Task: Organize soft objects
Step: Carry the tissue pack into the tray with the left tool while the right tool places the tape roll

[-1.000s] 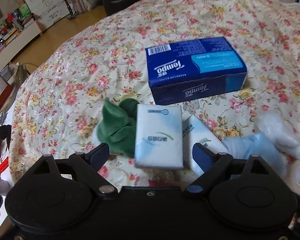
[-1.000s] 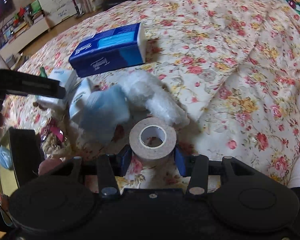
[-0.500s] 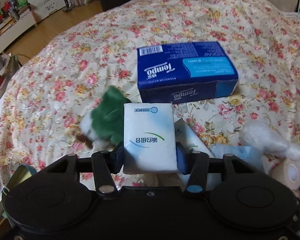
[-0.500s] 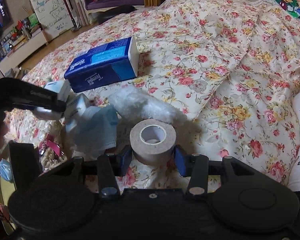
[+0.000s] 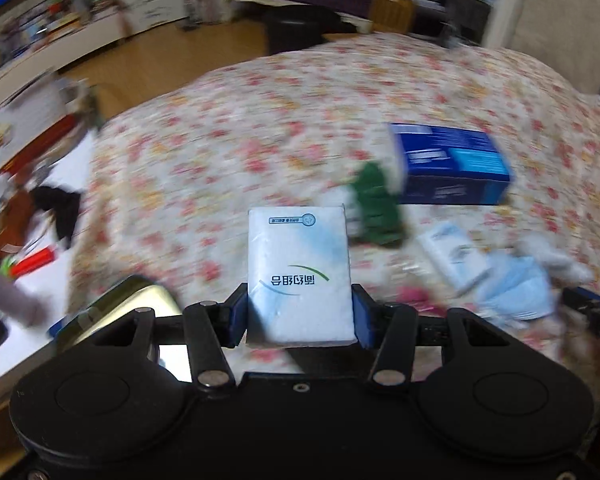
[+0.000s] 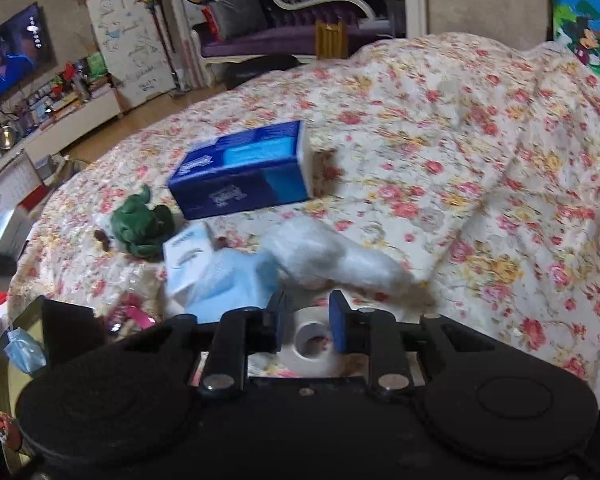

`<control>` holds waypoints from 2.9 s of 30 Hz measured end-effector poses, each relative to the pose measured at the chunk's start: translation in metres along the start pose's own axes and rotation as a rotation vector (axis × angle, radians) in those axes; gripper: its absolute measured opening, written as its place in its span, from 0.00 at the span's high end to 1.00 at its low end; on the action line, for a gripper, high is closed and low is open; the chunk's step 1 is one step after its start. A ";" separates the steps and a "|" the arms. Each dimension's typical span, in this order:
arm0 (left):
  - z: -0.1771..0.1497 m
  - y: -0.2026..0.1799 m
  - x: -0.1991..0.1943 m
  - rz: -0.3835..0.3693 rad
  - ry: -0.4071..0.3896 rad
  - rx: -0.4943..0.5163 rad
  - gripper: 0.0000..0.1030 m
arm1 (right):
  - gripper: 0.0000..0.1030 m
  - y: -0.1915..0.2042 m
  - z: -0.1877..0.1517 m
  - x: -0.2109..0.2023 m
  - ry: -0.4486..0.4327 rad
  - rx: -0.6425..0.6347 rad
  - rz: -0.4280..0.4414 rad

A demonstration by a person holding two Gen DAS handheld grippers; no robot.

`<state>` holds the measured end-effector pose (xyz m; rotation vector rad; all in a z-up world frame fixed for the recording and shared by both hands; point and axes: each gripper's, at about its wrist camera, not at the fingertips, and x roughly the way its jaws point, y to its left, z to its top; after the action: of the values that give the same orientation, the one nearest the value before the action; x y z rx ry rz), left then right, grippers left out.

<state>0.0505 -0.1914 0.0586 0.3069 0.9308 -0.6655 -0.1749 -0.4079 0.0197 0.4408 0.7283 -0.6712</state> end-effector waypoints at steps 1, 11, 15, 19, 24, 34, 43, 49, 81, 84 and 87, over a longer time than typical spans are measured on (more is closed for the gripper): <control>-0.004 0.010 0.001 0.023 -0.002 -0.012 0.51 | 0.77 0.003 0.000 0.001 -0.002 -0.006 0.000; -0.033 0.064 0.026 0.058 0.052 -0.095 0.51 | 0.11 0.003 -0.022 0.018 0.027 -0.016 -0.148; -0.042 0.072 0.030 0.048 0.071 -0.114 0.51 | 0.12 0.008 -0.021 0.036 0.040 -0.038 -0.168; -0.046 0.085 0.035 0.048 0.081 -0.144 0.51 | 0.12 0.020 -0.030 0.048 0.062 -0.120 -0.217; -0.049 0.097 0.043 0.076 0.079 -0.155 0.51 | 0.17 0.036 -0.045 0.045 0.027 -0.264 -0.280; -0.054 0.126 0.058 0.077 0.107 -0.203 0.51 | 0.54 0.001 -0.036 0.026 0.076 0.011 -0.232; -0.051 0.158 0.061 0.103 0.131 -0.195 0.51 | 0.54 0.032 -0.042 -0.041 0.040 0.096 -0.149; -0.068 0.188 0.070 0.099 0.147 -0.269 0.51 | 0.54 0.108 -0.029 -0.076 -0.017 -0.013 -0.002; -0.096 0.158 0.058 -0.140 0.214 -0.014 0.51 | 0.54 0.278 -0.105 0.006 0.309 -0.277 0.114; -0.097 0.156 0.063 -0.090 0.223 0.009 0.51 | 0.54 0.284 -0.108 0.013 0.331 -0.290 0.127; -0.099 0.160 0.071 -0.077 0.253 -0.008 0.51 | 0.54 0.291 -0.111 0.020 0.349 -0.304 0.140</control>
<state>0.1207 -0.0462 -0.0617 0.3548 1.1915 -0.7042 -0.0127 -0.1454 -0.0290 0.3275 1.1011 -0.3455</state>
